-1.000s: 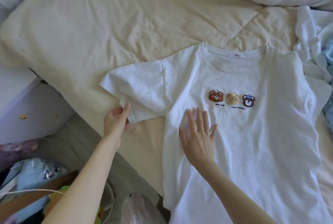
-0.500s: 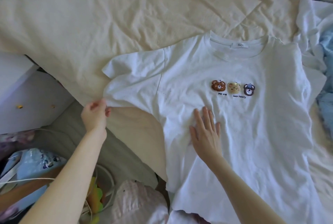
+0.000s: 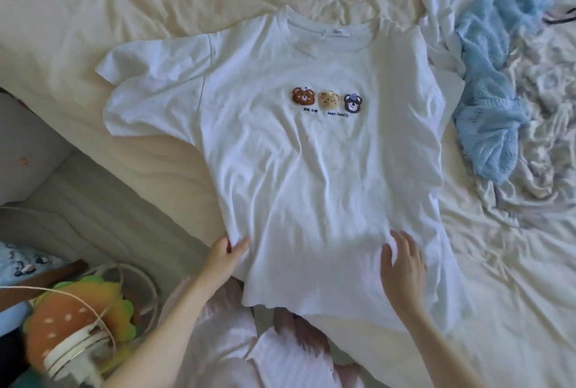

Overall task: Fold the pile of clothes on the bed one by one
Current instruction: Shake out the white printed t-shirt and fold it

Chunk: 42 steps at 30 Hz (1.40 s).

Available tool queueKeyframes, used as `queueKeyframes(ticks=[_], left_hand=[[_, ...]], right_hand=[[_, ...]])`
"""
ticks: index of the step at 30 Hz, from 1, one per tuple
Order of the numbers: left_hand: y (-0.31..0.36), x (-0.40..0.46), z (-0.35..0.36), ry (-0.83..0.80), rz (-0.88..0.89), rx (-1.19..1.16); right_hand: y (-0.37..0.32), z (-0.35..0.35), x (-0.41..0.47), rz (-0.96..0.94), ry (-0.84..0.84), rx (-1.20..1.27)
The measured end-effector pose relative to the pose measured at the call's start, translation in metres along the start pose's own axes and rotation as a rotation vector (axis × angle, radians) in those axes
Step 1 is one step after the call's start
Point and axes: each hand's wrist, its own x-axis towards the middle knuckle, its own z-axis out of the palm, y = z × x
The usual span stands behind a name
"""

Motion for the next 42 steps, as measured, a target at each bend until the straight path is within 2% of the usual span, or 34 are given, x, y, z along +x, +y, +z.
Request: queueKeyframes(ticks=[4,7,12,18,20,23,28,34,38,42], left_hand=[[-0.033,-0.025,0.021,0.076,-0.047,0.052],[-0.061,-0.043,0.041,0.153,-0.056,0.123],[-0.103,-0.069,0.064,0.294,-0.070,0.137],[-0.119,-0.097,0.078,0.698,0.038,0.012],[-0.119,-0.104,0.084,0.783,0.055,-0.050],[-0.124,-0.113,0.086,0.738,0.083,-0.109],[-0.126,-0.132,0.081,0.538,0.018,-0.188],[-0.113,-0.153,0.061,0.603,-0.027,-0.360],[-0.107,-0.161,0.062,0.685,0.002,-0.322],[-0.101,-0.162,0.066,0.762,0.062,-0.268]], right_hand=[[0.078,-0.021,0.013,0.231,0.064,-0.002],[0.118,-0.030,0.020,0.328,-0.016,0.028],[0.164,-0.027,0.011,0.224,-0.154,0.054],[0.187,-0.016,-0.005,0.115,-0.190,0.045],[0.189,-0.014,-0.006,0.104,-0.199,0.043],[0.193,-0.012,-0.002,0.080,-0.172,0.040],[0.208,-0.032,0.004,0.270,-0.052,0.413],[0.230,-0.057,0.013,0.439,0.073,0.794],[0.228,-0.071,0.026,0.504,0.138,0.844],[0.217,-0.081,0.029,0.421,0.128,0.788]])
